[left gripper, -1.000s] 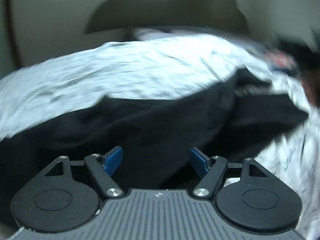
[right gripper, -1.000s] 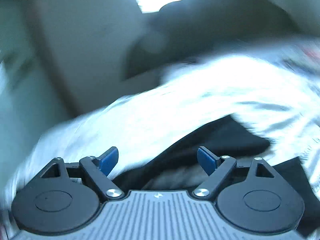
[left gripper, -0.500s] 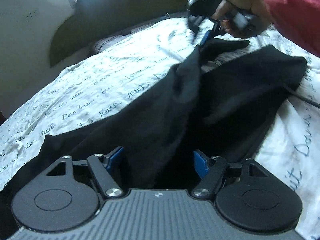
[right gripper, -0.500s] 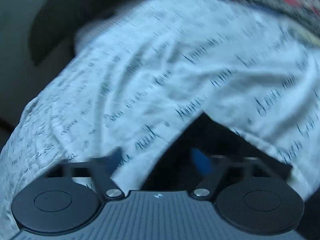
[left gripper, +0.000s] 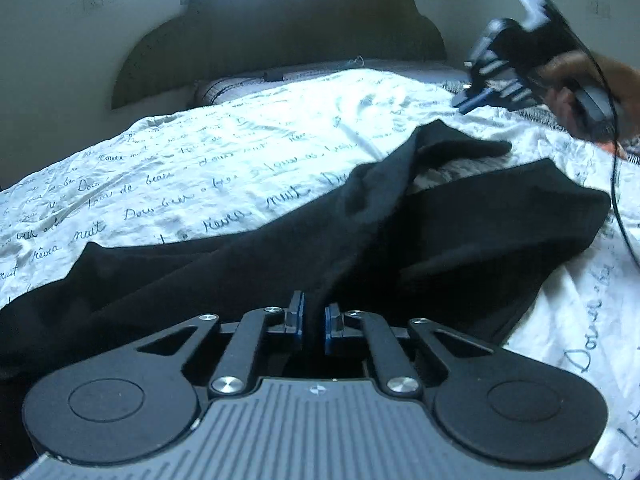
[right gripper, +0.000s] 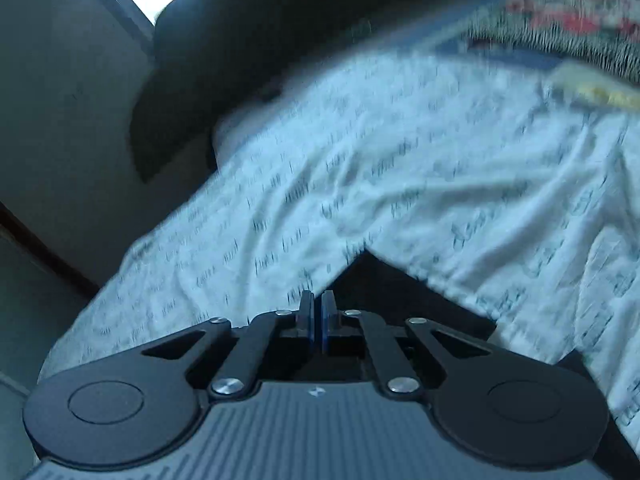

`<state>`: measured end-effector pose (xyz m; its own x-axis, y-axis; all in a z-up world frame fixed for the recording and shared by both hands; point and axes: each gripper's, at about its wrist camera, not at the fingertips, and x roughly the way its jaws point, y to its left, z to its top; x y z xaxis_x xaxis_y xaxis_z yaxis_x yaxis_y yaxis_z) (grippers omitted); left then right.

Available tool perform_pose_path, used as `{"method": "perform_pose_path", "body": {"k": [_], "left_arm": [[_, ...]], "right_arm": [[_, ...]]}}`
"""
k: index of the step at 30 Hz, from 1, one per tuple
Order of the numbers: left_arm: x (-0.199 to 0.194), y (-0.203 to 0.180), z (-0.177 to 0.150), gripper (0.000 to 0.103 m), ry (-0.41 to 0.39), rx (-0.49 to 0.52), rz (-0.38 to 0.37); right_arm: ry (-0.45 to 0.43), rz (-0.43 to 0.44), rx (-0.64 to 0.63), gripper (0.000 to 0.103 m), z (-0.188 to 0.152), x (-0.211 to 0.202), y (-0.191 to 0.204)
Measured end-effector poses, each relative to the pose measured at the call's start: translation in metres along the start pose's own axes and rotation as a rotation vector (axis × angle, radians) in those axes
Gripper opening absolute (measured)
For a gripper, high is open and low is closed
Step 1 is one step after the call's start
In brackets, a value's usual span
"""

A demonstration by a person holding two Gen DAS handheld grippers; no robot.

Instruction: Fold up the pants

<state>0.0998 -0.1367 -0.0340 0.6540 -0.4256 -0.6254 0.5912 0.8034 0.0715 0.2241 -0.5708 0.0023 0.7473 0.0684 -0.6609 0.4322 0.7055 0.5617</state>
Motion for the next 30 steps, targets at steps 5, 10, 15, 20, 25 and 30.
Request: {"method": "perform_pose_path", "body": {"k": [5, 10, 15, 20, 25, 30], "left_arm": [[0.003, -0.012, -0.011, 0.017, 0.003, 0.076, 0.012], [0.003, -0.018, -0.018, 0.021, -0.017, 0.11, 0.009], [-0.002, -0.007, -0.019, 0.022, -0.032, 0.052, -0.029], [-0.014, 0.005, -0.011, 0.014, -0.08, -0.042, -0.05], [-0.023, 0.02, 0.022, 0.013, -0.191, -0.125, 0.084], [-0.058, 0.043, 0.034, 0.013, -0.291, -0.223, 0.098]], "right_arm": [[0.137, -0.195, -0.047, 0.065, 0.001, 0.061, 0.04], [0.101, -0.367, -0.179, 0.069, -0.008, 0.095, 0.077], [0.039, -0.252, -0.154, 0.005, -0.018, 0.077, 0.055], [-0.173, 0.045, 0.014, 0.005, -0.022, -0.02, 0.005], [-0.286, 0.205, 0.118, 0.004, 0.006, -0.056, -0.002], [-0.519, 0.3, 0.088, 0.003, -0.001, -0.133, -0.011]]}}
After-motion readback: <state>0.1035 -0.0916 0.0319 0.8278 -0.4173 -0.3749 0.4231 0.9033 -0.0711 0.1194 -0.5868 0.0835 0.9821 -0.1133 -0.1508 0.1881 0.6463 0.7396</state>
